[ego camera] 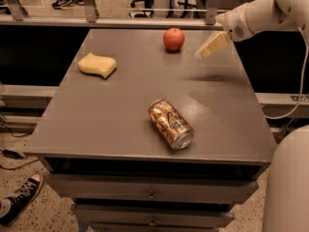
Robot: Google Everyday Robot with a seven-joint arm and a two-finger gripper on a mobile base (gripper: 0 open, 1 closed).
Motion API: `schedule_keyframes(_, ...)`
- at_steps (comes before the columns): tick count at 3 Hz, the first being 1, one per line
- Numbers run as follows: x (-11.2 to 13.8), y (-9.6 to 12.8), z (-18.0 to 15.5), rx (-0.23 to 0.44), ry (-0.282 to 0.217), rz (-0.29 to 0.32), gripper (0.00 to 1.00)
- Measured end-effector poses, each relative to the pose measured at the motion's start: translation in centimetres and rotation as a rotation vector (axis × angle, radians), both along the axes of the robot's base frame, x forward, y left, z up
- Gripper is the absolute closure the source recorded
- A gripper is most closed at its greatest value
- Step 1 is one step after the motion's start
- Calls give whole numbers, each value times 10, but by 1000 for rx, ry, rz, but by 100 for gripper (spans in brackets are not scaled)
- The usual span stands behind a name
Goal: Pick apple
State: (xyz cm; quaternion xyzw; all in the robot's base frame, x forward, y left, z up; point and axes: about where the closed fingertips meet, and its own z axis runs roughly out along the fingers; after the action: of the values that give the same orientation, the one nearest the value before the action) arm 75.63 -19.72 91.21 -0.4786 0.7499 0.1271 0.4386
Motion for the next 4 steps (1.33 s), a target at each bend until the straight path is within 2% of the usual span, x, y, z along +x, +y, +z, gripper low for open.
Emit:
schedule_keyframes(1,24,23,-4,57,-45,-30,0)
schedule_keyframes(2,36,39,-8,97,-58,-52,0)
schedule_keyframes(4,57,61,-32,133,-41,-99,0)
